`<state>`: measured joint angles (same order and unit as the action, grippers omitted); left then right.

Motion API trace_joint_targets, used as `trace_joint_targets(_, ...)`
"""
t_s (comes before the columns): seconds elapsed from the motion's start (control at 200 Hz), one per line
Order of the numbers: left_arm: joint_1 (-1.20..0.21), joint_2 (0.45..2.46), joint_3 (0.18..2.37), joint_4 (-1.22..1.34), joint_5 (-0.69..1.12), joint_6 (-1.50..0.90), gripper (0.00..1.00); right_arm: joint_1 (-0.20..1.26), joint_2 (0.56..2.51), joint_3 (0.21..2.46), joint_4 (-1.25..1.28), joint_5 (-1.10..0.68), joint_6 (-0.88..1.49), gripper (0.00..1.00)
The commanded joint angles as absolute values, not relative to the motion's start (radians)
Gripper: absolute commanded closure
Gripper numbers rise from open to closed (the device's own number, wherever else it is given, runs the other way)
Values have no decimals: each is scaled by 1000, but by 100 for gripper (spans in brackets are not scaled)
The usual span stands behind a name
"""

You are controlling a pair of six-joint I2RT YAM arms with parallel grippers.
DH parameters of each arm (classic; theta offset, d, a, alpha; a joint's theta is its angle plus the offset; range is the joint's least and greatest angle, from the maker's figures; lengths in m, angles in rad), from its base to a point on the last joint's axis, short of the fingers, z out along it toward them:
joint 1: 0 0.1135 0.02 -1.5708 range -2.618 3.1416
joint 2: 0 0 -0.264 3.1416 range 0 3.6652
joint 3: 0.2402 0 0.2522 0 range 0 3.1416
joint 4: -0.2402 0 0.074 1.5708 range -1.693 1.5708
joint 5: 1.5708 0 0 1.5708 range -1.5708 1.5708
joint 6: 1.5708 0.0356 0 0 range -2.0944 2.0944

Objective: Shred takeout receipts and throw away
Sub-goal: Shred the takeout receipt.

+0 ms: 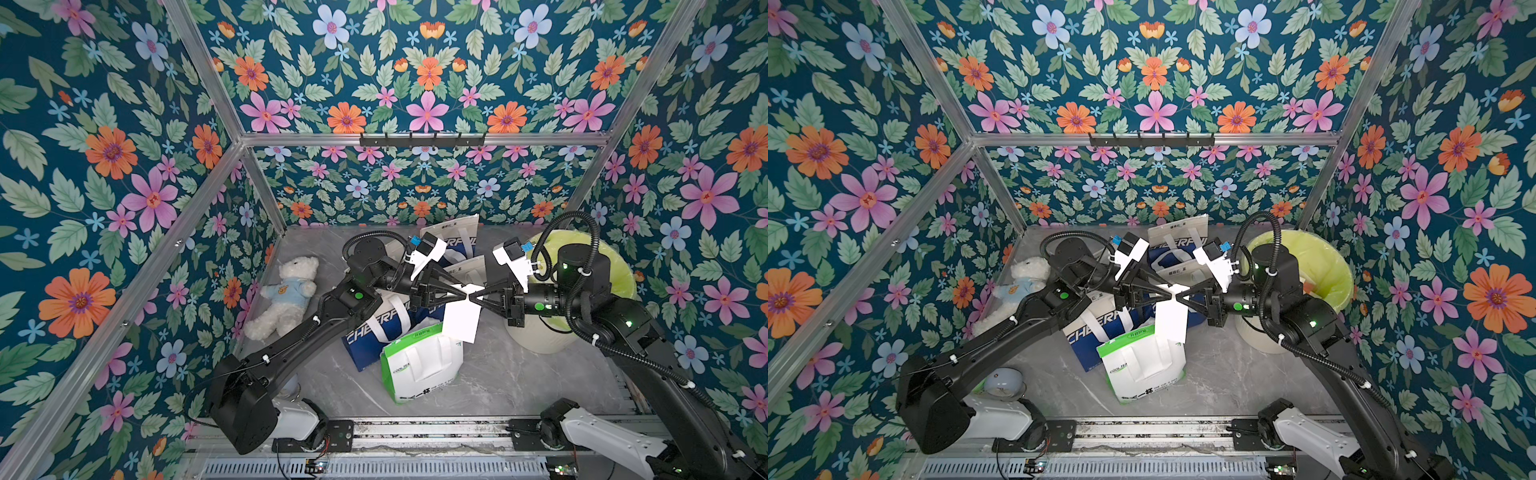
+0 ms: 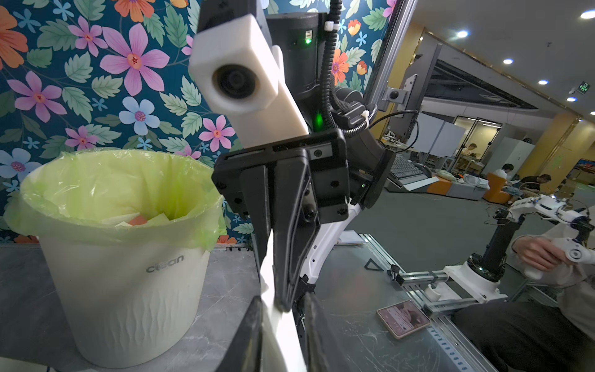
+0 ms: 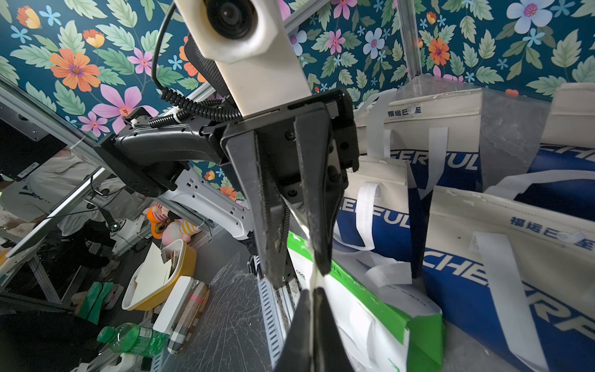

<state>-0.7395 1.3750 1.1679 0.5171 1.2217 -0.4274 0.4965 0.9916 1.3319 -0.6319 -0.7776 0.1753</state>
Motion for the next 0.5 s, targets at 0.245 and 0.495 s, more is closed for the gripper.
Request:
trace_joint_targets(0.245, -742, 1368, 1217, 411, 1209, -374, 88, 497, 979, 1331, -629, -745, 150, 100)
trace_joint_targets(0.495, -742, 1365, 1231, 375, 1187, -351, 92, 497, 982, 1331, -621, -749, 159, 100)
